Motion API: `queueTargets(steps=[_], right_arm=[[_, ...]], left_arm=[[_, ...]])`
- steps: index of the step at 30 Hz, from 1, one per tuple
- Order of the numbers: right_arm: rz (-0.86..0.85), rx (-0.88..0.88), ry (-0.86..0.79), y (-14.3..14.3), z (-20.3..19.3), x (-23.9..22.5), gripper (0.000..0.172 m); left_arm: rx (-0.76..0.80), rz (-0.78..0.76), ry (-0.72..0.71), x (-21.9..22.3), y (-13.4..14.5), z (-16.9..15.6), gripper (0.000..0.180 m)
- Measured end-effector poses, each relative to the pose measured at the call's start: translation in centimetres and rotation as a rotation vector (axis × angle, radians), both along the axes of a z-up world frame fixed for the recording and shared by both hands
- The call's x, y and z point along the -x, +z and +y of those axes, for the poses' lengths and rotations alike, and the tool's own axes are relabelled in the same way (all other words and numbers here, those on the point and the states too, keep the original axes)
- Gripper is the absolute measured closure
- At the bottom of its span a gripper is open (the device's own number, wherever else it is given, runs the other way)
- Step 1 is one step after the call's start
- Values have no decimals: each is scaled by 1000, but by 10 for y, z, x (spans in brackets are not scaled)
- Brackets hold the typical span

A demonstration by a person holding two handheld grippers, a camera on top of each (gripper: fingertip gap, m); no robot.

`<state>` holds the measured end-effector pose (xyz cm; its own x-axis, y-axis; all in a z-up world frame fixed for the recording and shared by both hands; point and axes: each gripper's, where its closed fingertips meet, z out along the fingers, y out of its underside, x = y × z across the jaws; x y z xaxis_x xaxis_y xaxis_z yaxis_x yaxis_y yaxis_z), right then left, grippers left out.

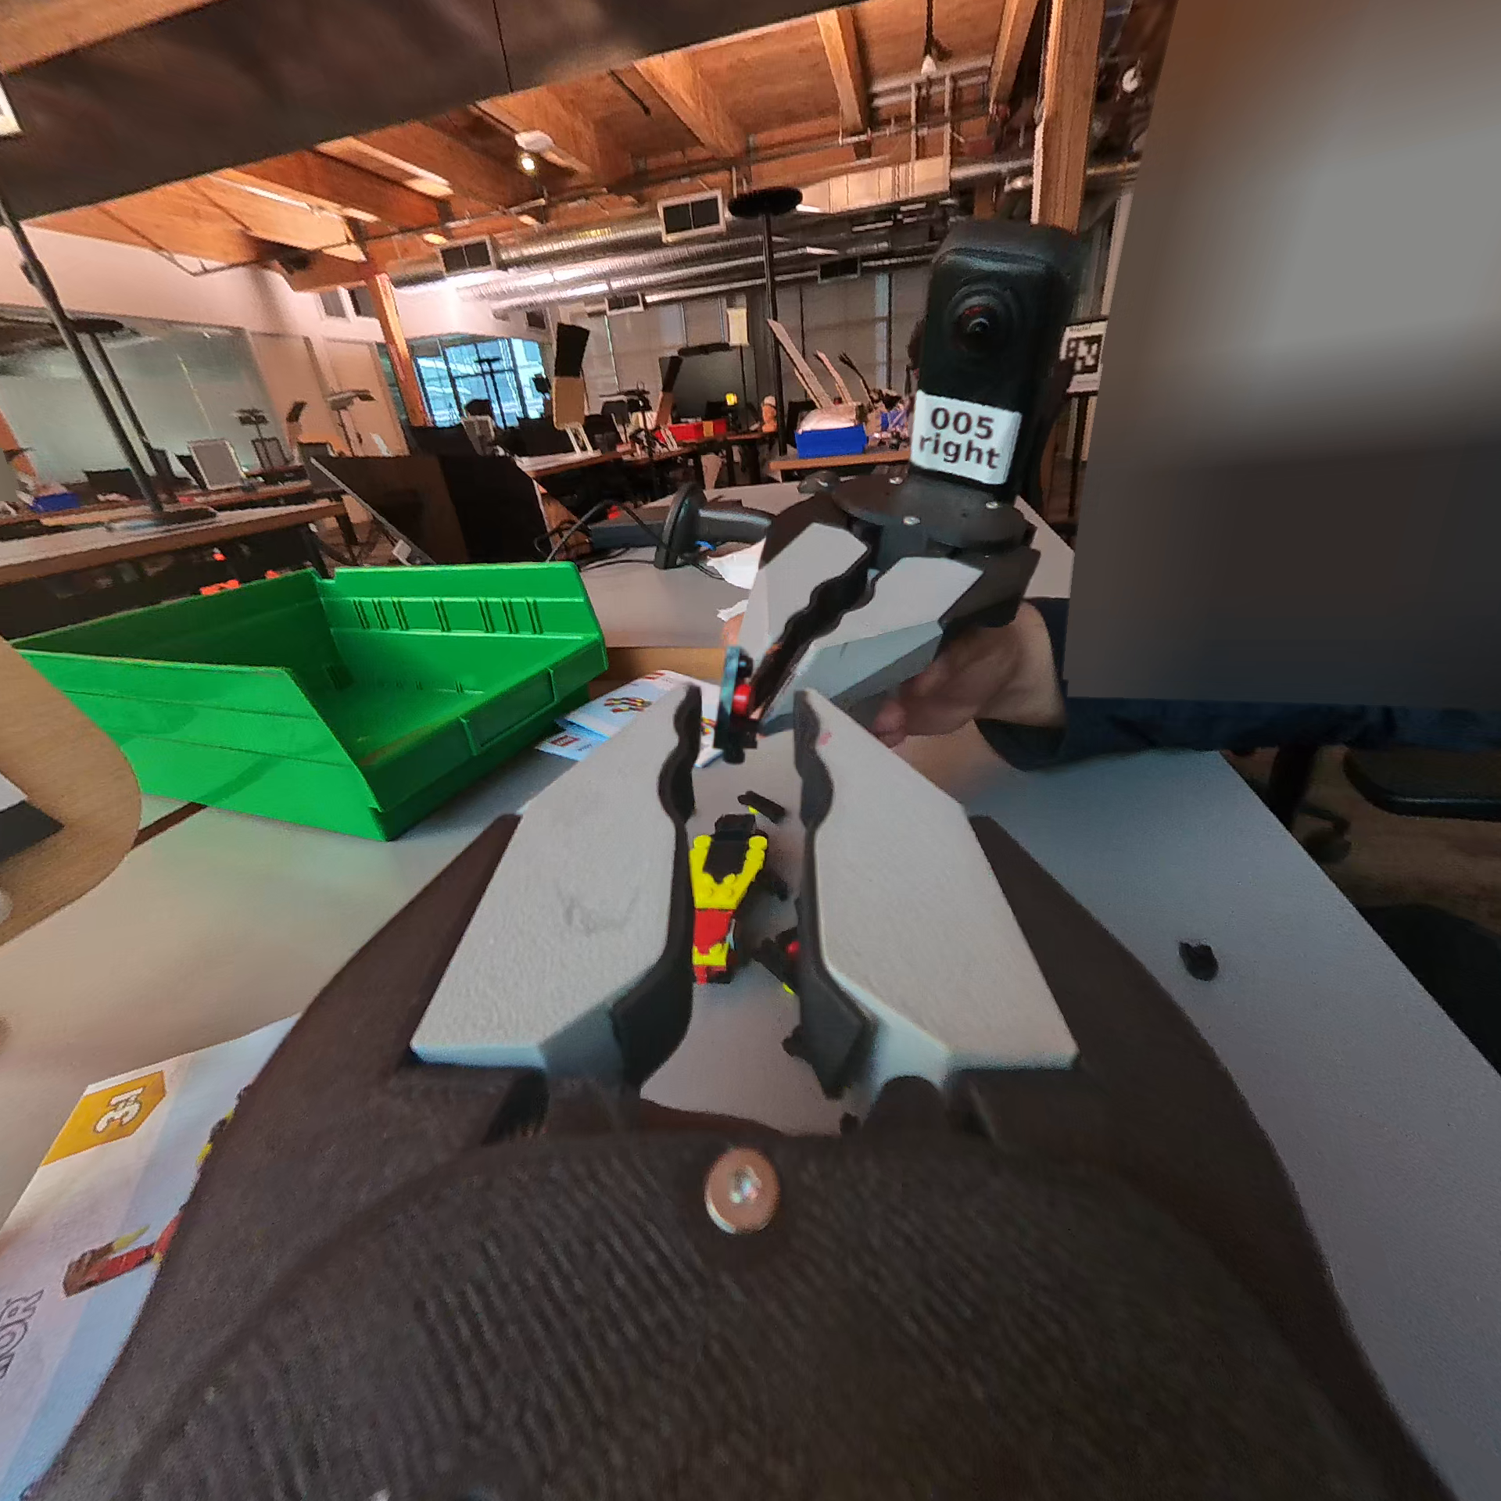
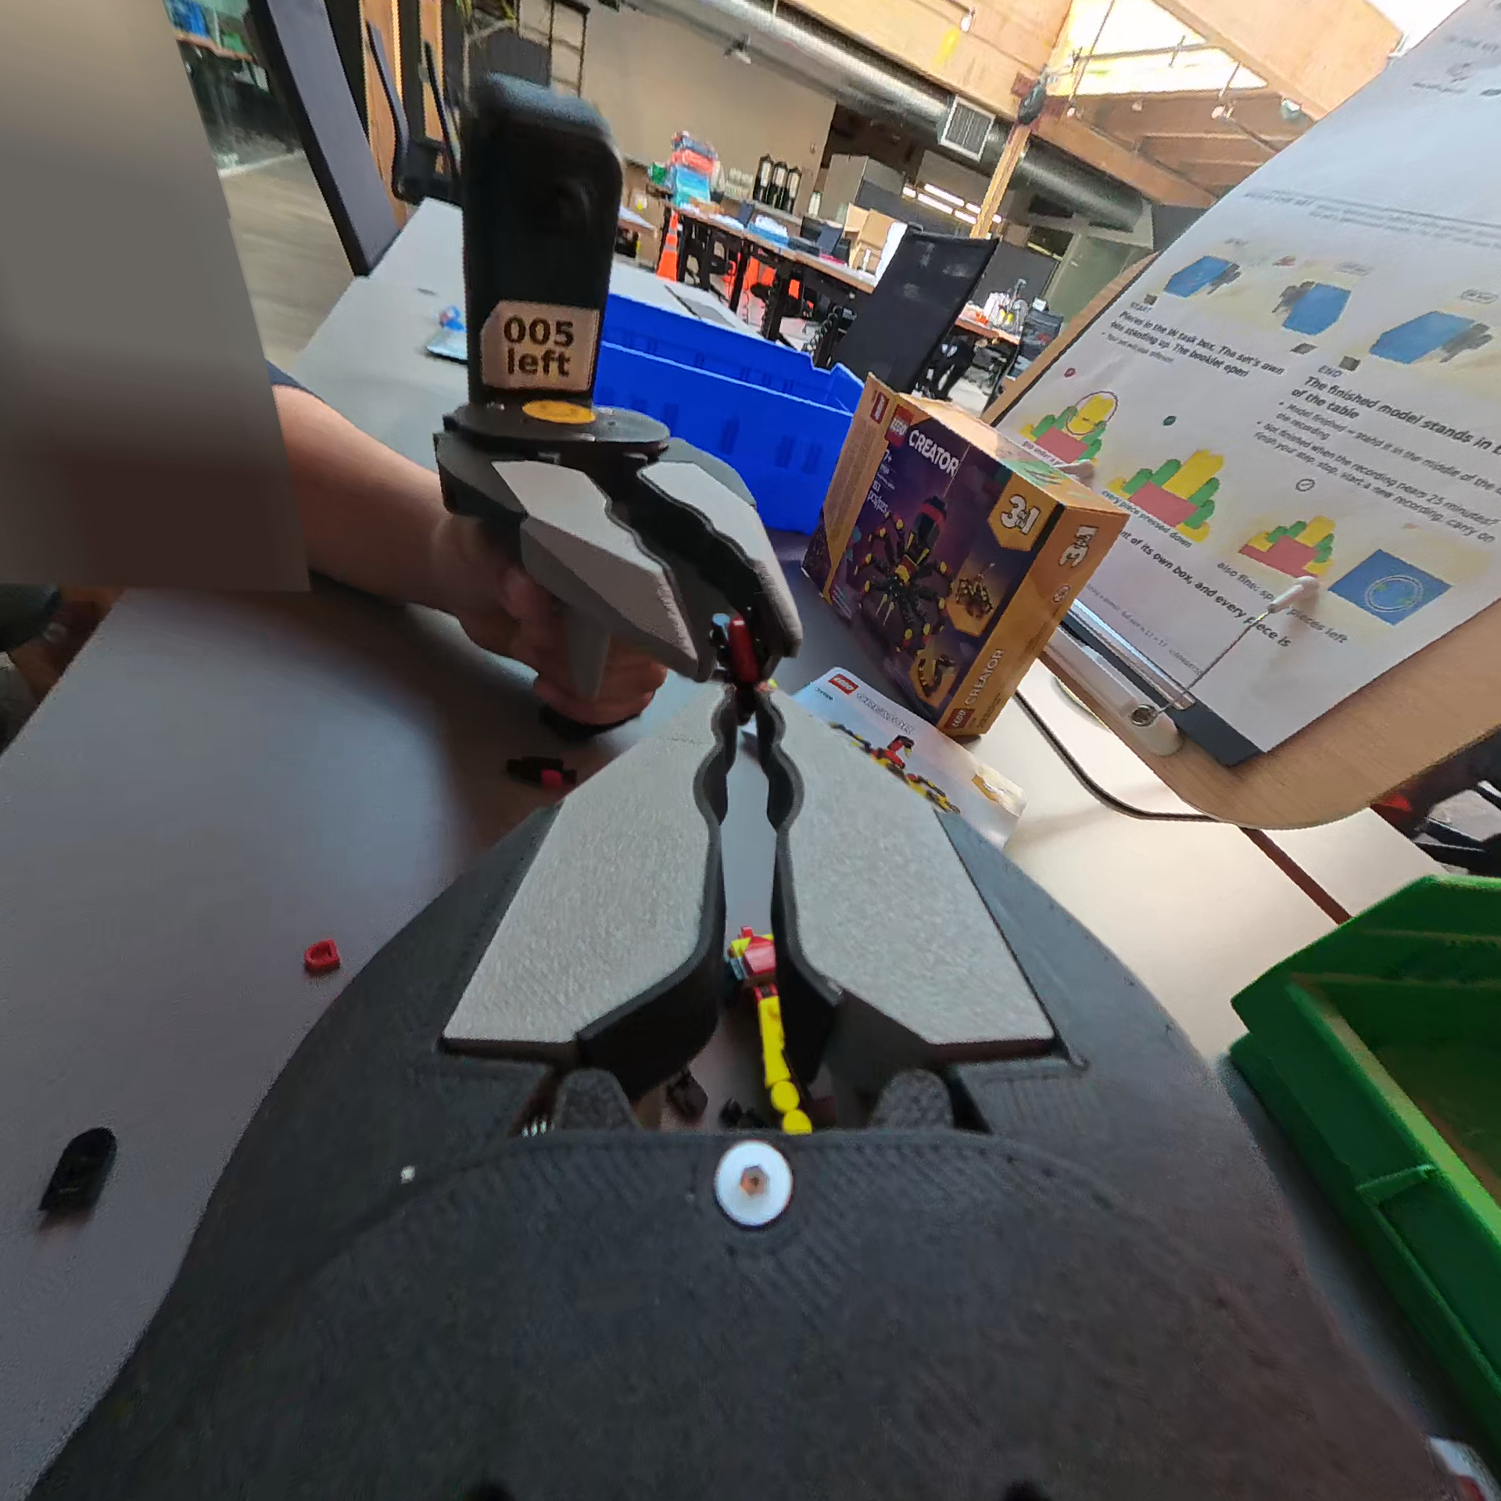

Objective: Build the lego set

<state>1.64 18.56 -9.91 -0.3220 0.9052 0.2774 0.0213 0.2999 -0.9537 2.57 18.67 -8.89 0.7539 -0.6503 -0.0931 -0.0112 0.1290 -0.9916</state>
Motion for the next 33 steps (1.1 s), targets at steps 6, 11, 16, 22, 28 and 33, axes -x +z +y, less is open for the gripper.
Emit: queueTargets(steps=[6,11,16,22,28,33], right_arm=[[-52,-127,-6,-9,1,-4,171],[-50,-108,12,-9,-1,-7,170],[1,-65,12,-1,-2,-7,166],[-19,-82,0,-7,-2,-4,166],[-39,-35,-51,-5,6,1,168],[-54,-101,-198,-4,20,8,171]], left_arm=[[60,85,9,-1,-13,3,176],[71,108,-1,-4,-15,1,177],[73,17,-15,-4,-7,1,177],[52,26,-13,-5,-8,1,177],[-2,76,117,0,-5,8,177],[11,104,273,9,-3,19,176]])
